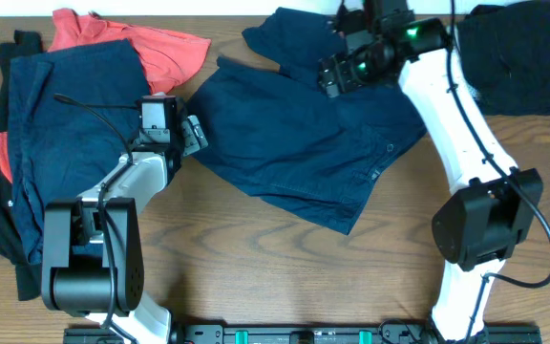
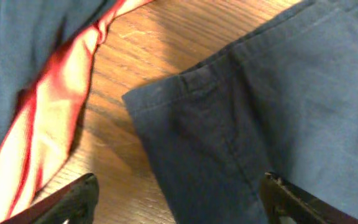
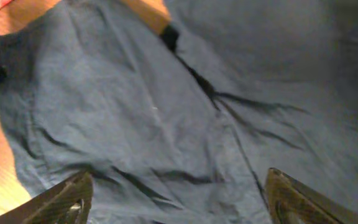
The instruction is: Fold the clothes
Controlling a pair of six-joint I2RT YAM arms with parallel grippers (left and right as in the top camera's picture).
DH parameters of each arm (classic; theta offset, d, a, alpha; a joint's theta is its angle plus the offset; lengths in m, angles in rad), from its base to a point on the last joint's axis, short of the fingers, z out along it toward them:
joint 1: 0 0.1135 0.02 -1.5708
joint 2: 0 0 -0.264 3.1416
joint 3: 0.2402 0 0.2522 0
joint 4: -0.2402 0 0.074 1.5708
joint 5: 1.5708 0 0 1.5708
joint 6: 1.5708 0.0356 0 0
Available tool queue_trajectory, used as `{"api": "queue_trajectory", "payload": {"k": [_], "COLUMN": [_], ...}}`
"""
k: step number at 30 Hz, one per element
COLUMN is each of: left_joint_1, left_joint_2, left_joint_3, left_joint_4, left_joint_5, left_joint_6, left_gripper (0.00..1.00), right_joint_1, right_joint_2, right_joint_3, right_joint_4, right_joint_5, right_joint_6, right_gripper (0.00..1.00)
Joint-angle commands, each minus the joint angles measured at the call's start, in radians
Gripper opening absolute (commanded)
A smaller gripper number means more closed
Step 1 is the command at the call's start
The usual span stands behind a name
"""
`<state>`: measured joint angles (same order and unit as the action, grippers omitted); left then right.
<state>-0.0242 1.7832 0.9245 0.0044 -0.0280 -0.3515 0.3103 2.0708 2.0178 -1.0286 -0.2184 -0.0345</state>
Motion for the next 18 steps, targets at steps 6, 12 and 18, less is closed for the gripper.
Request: {"api": "queue_trajectory", "payload": {"k": [6,12,18], "left_joint_1": [-0.002,-0.002,-0.001], "left_joint_2": [0.018,0.047,0.1], "left_joint_3": [0.004,0.003,0.003], "left_joint_4": [0.005,0.006,0.02], "left_joint_5": [0.02,0.02,0.02], "left_joint_6": [-0.018,-0.021,-0.026], "left_gripper": [0.64,0.62,0.61], "right_joint_1": [0.05,0.043,0.037], "right_joint_2": [0.003,0.003,0.002], "right_joint_3": [-0.004,-0.004,-0.004], "right_joint_4": [-0.008,0.0,0.008], "right_joint_5": [0.012,0.011,0.012], "right_joint_6": [-0.003,0.004,0.004], "right_gripper": [0.81,0.81,0.81]}}
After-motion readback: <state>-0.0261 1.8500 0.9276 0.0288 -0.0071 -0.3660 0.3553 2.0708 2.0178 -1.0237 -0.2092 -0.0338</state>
